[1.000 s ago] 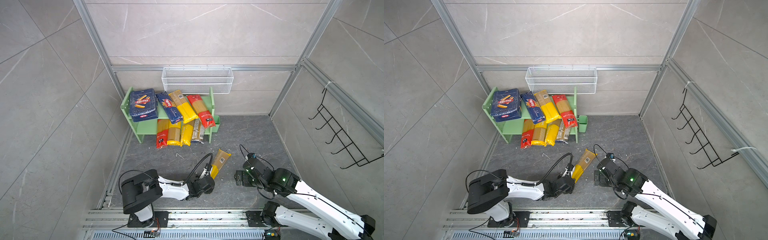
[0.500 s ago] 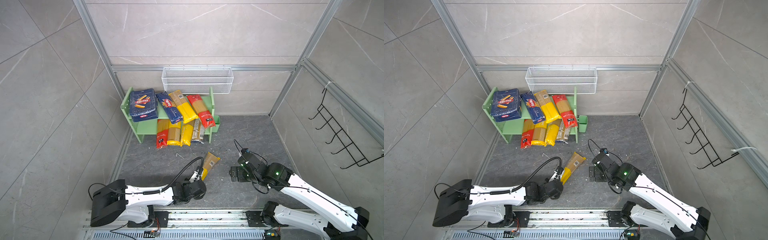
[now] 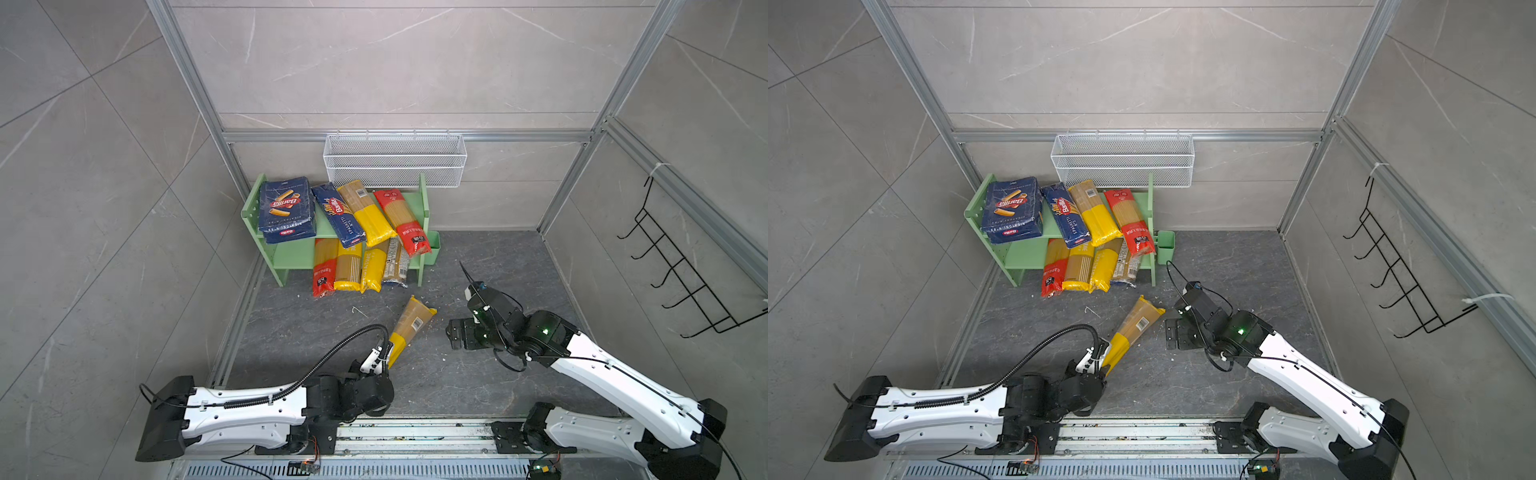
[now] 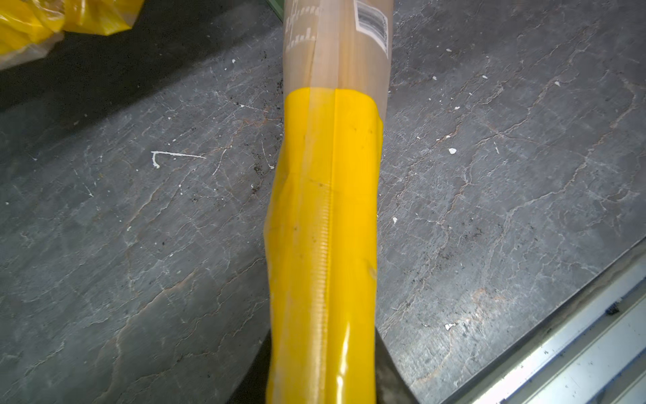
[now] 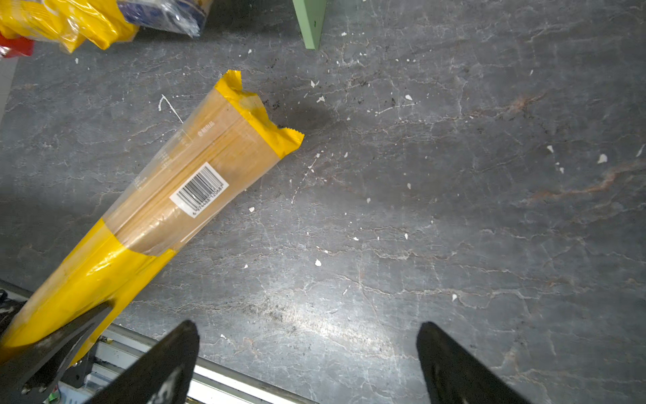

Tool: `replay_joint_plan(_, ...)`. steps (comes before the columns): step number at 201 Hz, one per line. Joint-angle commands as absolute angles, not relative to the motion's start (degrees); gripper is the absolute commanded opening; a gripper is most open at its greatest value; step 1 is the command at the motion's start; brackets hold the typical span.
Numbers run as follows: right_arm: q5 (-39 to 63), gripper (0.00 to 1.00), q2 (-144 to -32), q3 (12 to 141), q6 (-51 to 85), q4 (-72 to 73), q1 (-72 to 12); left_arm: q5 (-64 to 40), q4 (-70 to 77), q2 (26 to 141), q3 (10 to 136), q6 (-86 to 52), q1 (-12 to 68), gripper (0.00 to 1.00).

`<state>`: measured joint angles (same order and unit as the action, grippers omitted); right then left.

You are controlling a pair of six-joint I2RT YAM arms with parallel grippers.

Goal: Arrange pasta packages on shelves
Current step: Pick up the pasta bag from the center of the table, then place the pasta bag on the shelf.

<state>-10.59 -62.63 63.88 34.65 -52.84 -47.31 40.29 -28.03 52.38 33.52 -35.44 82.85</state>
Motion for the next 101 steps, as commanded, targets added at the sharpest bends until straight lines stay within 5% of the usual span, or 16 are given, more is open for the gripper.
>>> replay_joint_plan(1,-9.5,0.99,-63.0,66.6,32.7,-52.5,-47.0,51.8,-28.9,48.2,38.9,-37.7,84.0,0.00)
replay_joint_plan(101,-6.3,0.99,-63.4,68.6,29.3,-50.8,-47.0,67.1,-66.6,43.8,53.1,-57.8,83.7,0.00)
